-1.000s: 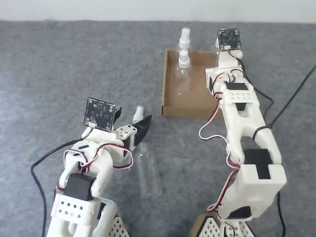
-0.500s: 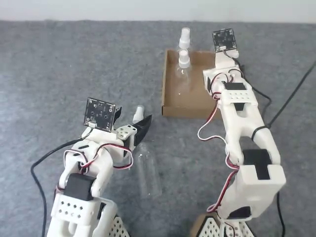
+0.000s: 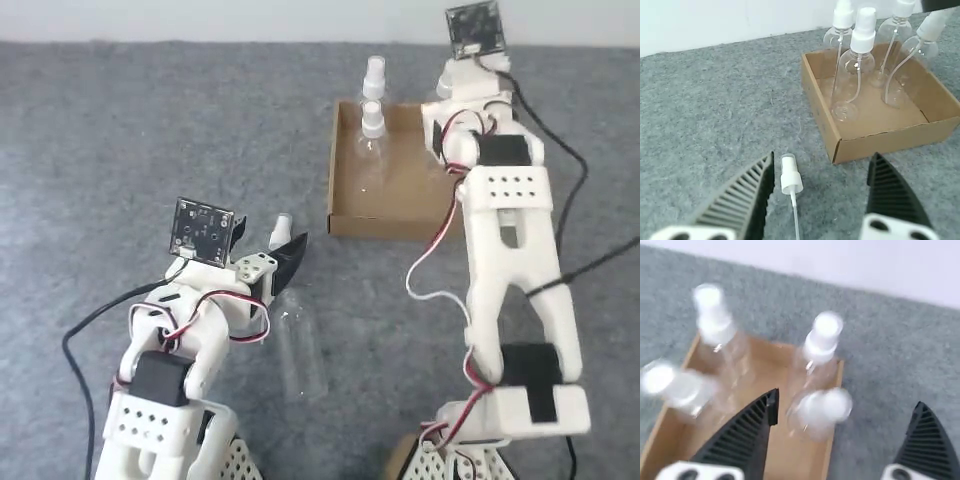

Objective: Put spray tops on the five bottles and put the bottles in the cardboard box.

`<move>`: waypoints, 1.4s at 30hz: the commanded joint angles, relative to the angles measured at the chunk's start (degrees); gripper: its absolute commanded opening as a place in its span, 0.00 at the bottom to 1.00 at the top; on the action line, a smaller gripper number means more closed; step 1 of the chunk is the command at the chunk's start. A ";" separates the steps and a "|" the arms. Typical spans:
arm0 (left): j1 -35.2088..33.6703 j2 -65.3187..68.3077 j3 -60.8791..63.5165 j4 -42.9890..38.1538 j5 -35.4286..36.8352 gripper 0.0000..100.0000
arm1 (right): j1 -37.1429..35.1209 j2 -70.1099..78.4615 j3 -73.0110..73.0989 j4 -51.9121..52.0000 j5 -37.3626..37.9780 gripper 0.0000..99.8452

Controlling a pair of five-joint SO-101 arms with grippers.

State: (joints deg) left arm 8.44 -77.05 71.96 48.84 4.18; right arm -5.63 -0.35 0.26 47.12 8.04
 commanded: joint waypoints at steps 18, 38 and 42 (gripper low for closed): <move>-26.11 15.21 -21.49 4.22 -1.23 0.27 | -34.51 -15.96 3.52 47.34 -8.70 0.34; -43.96 59.08 -51.03 5.01 -6.33 0.28 | -60.00 -24.84 32.88 15.52 -29.19 0.34; -43.87 59.08 -51.12 5.01 -6.33 0.28 | -59.91 -24.84 38.51 9.19 -29.19 0.34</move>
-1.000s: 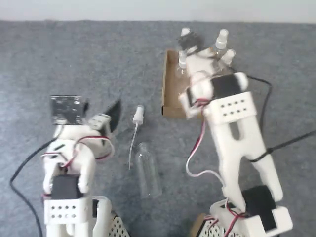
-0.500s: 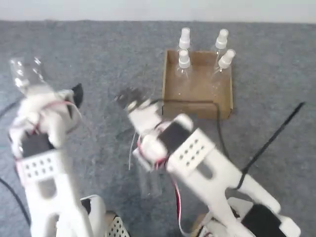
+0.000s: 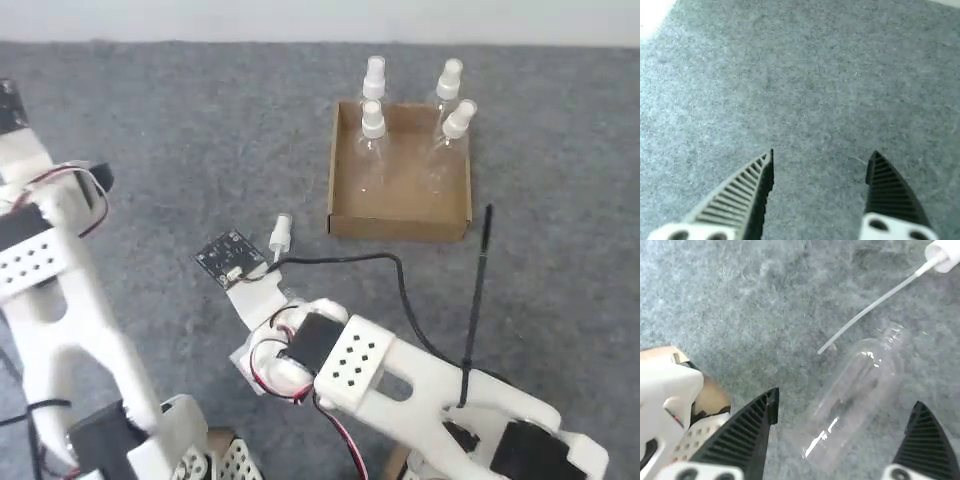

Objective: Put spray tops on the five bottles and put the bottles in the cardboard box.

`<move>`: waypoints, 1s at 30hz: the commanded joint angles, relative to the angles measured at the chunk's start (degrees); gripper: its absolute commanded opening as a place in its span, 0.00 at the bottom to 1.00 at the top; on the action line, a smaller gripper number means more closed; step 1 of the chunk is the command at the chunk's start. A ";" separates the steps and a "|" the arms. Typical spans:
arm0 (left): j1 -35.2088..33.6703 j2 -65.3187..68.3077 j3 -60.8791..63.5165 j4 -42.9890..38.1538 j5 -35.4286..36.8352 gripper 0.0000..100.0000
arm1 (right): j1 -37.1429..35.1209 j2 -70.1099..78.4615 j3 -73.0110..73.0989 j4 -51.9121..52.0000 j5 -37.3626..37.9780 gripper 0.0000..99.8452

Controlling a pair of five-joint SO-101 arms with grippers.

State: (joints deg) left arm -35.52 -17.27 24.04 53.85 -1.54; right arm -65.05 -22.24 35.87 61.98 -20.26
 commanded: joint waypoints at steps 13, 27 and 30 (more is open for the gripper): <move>0.18 -0.79 -3.30 -0.09 -0.35 0.28 | 3.21 4.00 4.48 -8.92 -3.96 0.34; 0.09 -0.79 -3.30 -0.09 -0.53 0.28 | 9.98 9.27 2.37 -9.01 -4.31 0.11; 0.09 -0.79 -3.30 -0.09 -0.53 0.28 | 10.42 9.27 2.37 -8.66 -4.31 0.09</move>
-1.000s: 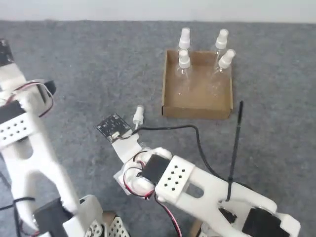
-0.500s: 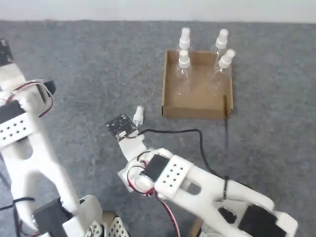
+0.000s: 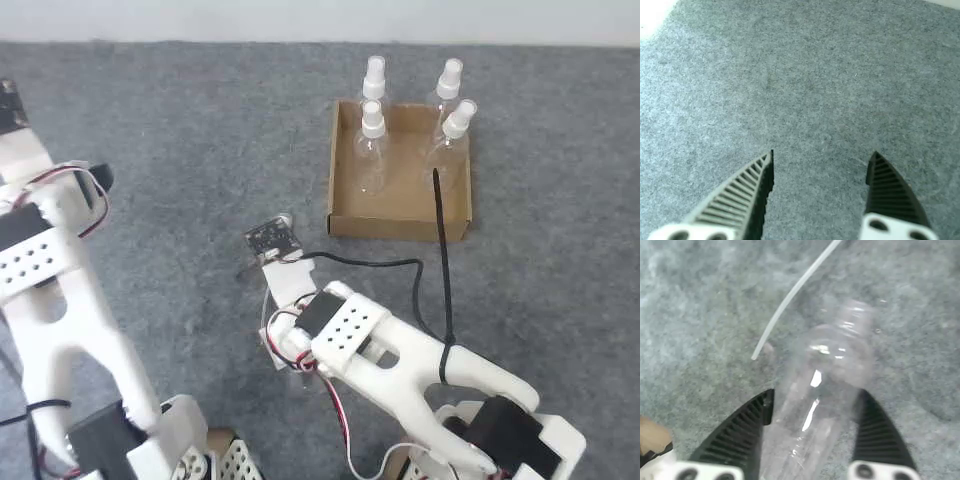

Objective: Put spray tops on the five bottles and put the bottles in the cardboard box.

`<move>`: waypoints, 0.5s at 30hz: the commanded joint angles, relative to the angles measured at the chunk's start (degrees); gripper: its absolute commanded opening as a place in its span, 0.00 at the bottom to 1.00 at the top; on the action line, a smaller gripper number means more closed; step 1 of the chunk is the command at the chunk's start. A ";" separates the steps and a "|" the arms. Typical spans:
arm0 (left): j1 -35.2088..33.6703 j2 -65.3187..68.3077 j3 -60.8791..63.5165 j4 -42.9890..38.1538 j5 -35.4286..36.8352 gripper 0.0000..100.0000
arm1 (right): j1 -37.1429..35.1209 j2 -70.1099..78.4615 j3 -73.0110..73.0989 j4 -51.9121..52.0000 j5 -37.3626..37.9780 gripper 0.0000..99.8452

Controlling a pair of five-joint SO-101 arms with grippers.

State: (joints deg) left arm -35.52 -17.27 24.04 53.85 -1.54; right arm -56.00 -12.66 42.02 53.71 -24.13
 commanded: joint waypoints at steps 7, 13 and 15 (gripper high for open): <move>0.09 -0.53 -3.03 0.26 -0.62 0.28 | 4.62 -3.12 -7.65 8.22 3.78 0.08; 2.64 -0.62 -3.03 4.22 -4.04 0.28 | 16.22 -11.91 -16.26 22.90 23.47 0.08; 5.10 -0.70 -3.03 6.33 -4.66 0.28 | 21.14 -15.52 -17.93 25.54 29.19 0.08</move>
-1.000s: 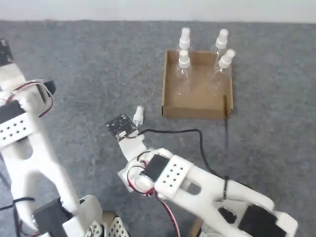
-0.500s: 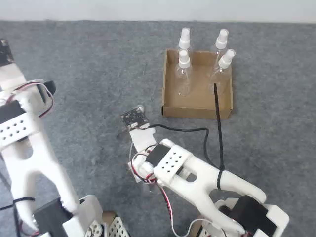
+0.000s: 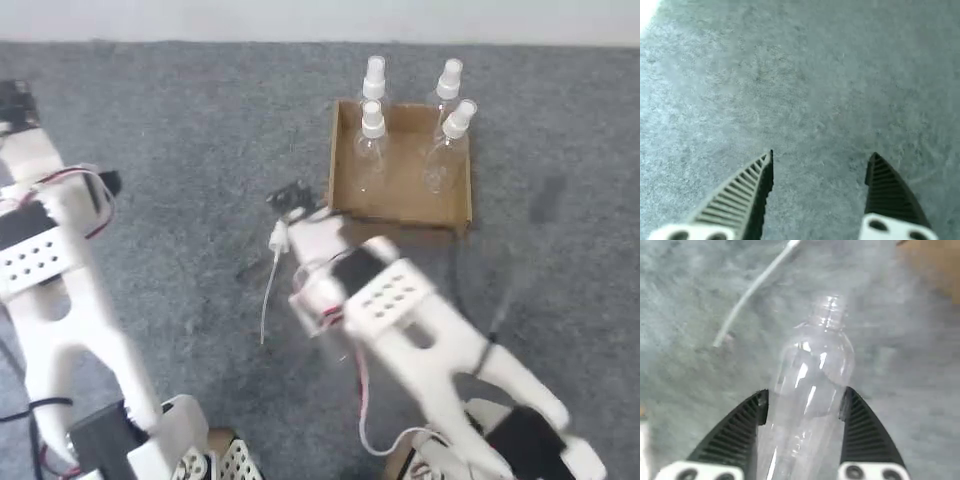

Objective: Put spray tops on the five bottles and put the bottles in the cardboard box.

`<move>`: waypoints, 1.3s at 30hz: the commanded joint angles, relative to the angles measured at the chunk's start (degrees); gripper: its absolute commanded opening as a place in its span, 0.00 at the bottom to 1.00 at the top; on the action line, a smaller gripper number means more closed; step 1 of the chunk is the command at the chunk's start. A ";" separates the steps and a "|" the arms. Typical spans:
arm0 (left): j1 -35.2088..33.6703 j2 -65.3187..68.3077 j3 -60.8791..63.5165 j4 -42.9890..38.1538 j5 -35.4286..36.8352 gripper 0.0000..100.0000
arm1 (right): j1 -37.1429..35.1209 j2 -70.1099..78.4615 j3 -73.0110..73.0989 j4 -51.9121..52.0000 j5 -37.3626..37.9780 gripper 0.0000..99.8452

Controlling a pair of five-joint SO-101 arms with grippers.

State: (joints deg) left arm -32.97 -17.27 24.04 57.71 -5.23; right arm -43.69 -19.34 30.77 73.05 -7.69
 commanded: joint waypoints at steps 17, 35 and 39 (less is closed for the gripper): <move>31.12 9.49 -1.89 2.73 5.10 0.27 | 62.90 -15.60 -7.65 6.46 45.89 0.08; 35.08 35.43 -16.22 1.14 8.70 0.23 | 74.95 11.82 -7.91 -17.10 46.68 0.08; 35.16 37.01 -16.48 1.23 8.62 0.23 | 74.95 13.23 -7.91 -18.15 46.51 0.08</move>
State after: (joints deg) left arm 1.67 20.26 10.15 60.00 3.38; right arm 30.59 -6.59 26.55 56.62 38.37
